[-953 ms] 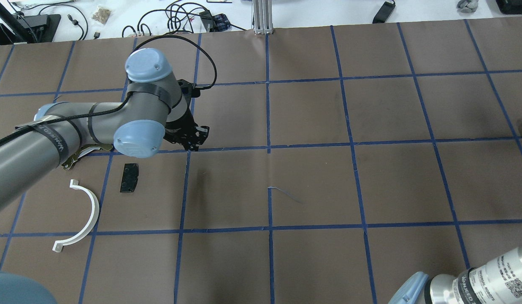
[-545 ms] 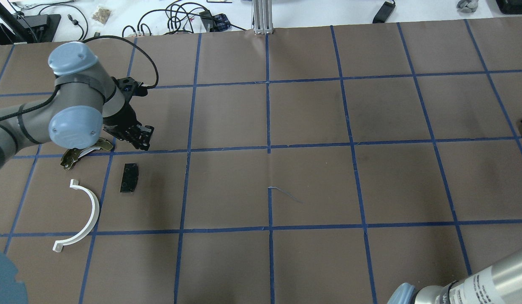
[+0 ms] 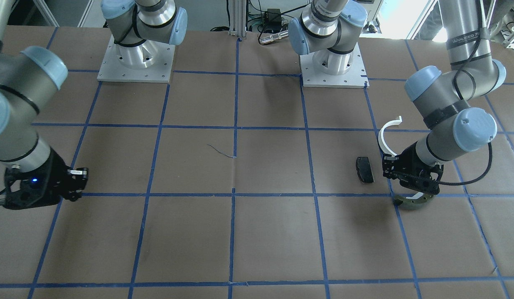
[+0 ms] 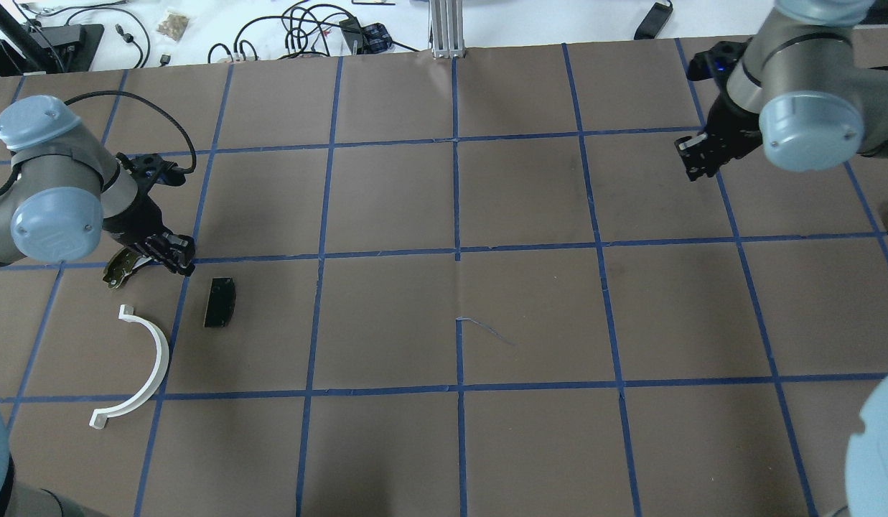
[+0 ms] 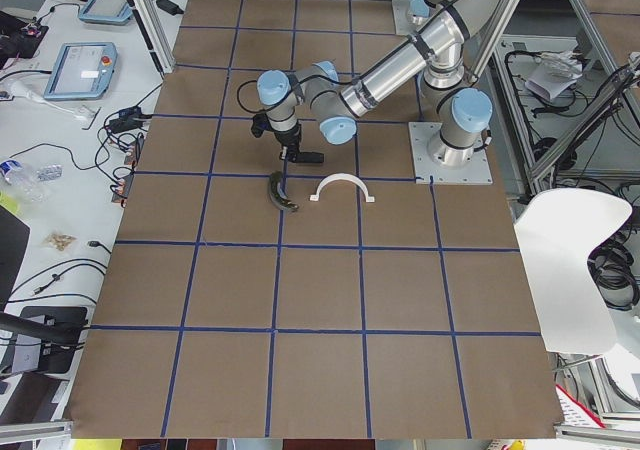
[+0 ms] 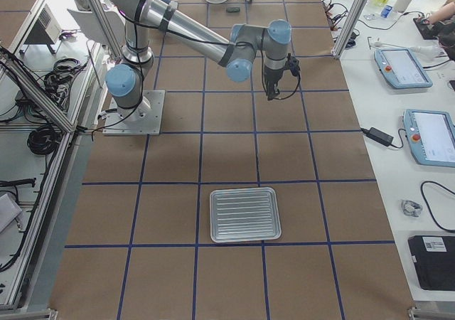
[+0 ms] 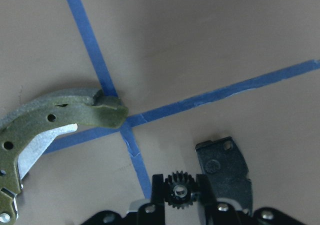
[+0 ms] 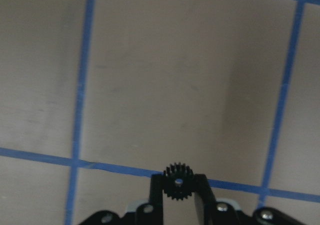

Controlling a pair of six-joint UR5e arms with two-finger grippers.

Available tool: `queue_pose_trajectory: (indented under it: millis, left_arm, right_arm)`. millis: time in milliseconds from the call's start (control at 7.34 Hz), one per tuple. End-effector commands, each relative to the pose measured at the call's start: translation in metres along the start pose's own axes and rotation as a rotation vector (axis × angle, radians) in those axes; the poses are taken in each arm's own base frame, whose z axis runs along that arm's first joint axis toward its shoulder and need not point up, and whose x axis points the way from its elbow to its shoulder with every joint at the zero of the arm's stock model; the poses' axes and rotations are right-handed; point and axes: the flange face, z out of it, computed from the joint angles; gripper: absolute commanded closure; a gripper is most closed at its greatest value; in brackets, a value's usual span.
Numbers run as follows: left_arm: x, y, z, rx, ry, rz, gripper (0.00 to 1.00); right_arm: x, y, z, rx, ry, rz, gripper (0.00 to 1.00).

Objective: Place bearing gear from tray to pile

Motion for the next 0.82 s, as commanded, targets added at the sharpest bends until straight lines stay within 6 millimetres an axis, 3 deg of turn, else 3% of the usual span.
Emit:
queue_pose_trajectory:
  millis: [0,136,272,408,681]
  left_arm:
    - [0.002,0.007,0.018,-0.014,0.009,-0.02,1.0]
    - [0.004,0.007,0.02,-0.018,0.012,-0.017,0.75]
    - [0.003,0.006,0.02,-0.02,0.01,-0.017,0.01]
    - [0.0,0.006,0.019,-0.027,-0.004,-0.017,0.0]
    - [0.001,0.005,0.015,-0.018,-0.008,-0.024,0.0]
  right_arm:
    - [-0.15,0.009,-0.004,-0.028,-0.023,0.066,1.0]
    - [-0.21,0.017,0.001,-0.032,-0.025,0.099,1.0]
    - [-0.251,0.023,0.012,-0.06,-0.049,0.156,1.0]
    - [-0.287,0.032,0.025,-0.091,-0.097,0.207,1.0]
    - [-0.342,0.041,0.083,-0.123,-0.101,0.175,1.0]
